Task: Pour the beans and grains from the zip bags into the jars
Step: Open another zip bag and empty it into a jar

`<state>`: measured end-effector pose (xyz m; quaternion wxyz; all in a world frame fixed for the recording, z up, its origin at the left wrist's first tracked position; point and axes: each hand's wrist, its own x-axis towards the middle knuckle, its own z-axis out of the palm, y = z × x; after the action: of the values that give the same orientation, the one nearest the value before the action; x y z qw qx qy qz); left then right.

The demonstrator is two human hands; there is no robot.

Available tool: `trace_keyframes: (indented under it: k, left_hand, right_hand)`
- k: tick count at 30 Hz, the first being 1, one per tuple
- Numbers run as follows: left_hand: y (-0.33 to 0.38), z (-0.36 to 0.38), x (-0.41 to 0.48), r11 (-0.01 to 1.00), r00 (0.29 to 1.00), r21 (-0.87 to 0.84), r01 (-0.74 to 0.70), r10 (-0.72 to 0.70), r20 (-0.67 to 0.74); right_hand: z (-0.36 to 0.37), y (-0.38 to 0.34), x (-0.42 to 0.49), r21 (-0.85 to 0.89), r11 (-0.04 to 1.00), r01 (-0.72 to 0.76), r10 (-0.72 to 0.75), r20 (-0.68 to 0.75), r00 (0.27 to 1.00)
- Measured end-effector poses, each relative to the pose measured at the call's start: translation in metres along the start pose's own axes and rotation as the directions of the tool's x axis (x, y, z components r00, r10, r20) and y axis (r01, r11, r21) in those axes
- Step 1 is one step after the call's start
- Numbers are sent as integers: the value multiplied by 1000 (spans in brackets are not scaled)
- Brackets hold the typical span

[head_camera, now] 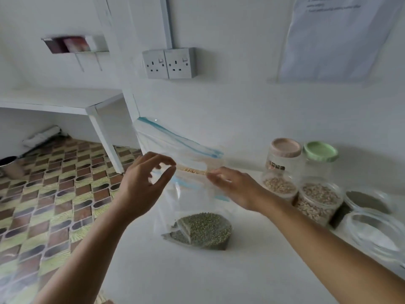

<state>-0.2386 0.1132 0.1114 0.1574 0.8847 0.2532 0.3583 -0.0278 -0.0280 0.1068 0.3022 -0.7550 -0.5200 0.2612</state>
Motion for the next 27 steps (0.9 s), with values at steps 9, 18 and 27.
trace_keyframes:
  k: [9, 18, 27]
  left_hand:
    - [-25, 16, 48, 891, 791, 393, -229, -65, 609]
    - [-23, 14, 67, 952, 586, 284, -114, -167, 793]
    - [-19, 5, 80, 981, 537, 188, -52, -131, 833]
  right_hand:
    - [0, 3, 35, 33, 944, -328, 299, 334, 894]
    - [5, 12, 42, 202, 940, -275, 243, 169, 955]
    - [2, -10, 26, 532, 822, 203, 78, -458, 886]
